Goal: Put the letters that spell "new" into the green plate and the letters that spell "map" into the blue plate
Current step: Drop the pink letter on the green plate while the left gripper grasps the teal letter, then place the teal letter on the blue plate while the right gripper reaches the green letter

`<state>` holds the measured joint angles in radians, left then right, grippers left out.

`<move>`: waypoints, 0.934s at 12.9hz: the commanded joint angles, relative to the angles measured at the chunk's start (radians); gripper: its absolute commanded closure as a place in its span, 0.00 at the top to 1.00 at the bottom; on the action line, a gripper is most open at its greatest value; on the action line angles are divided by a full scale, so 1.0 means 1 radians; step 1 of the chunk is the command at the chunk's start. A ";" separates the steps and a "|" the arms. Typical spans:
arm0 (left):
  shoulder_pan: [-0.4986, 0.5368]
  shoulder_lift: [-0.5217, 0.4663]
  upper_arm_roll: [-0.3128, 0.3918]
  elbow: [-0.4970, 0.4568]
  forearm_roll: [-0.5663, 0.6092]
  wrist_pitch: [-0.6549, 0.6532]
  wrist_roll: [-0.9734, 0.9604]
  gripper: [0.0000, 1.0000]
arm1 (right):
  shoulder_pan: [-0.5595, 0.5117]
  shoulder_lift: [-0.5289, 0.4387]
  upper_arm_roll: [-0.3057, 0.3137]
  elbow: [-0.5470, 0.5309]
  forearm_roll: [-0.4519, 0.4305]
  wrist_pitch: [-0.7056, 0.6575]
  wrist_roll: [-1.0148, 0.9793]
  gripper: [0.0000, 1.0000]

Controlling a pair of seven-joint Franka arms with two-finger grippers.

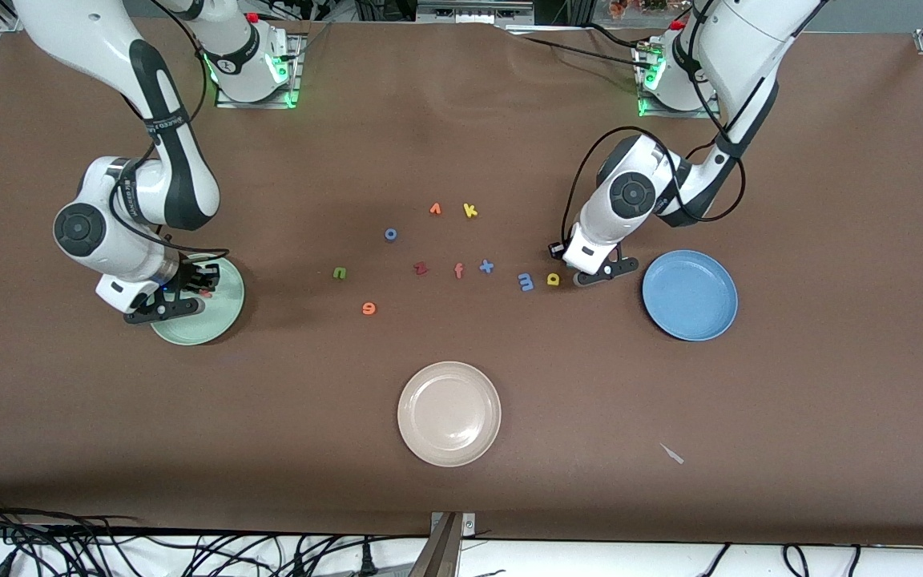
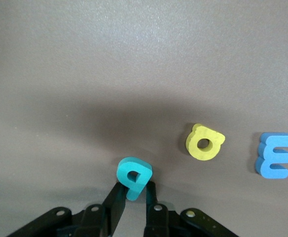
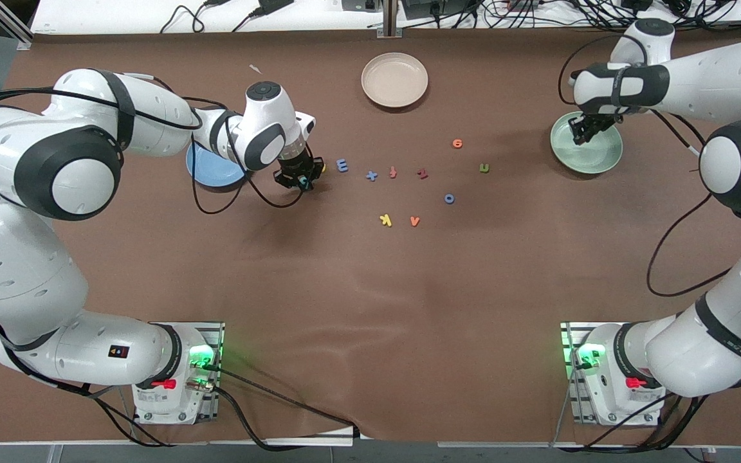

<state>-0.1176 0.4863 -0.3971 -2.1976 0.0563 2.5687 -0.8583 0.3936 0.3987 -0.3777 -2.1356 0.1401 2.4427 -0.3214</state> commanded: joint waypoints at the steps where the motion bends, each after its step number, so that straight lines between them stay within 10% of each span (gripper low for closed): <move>1: 0.007 0.038 0.017 0.016 0.043 0.004 -0.002 0.21 | 0.005 -0.035 -0.003 -0.040 -0.008 0.032 -0.054 0.62; 2: 0.007 0.037 0.017 0.018 0.043 -0.002 -0.001 0.20 | 0.005 -0.038 -0.003 -0.032 -0.007 0.022 -0.051 1.00; 7: 0.007 0.040 0.017 0.024 0.043 -0.005 0.002 0.00 | 0.033 -0.055 0.054 0.100 0.000 -0.204 0.178 1.00; 12: 0.010 0.014 0.015 0.042 0.046 -0.062 0.004 0.00 | 0.039 -0.054 0.218 0.135 -0.007 -0.214 0.536 1.00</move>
<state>-0.1162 0.4873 -0.3961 -2.1888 0.0569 2.5573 -0.8583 0.4397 0.3503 -0.1953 -1.9992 0.1410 2.2245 0.1225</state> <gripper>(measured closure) 0.890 0.000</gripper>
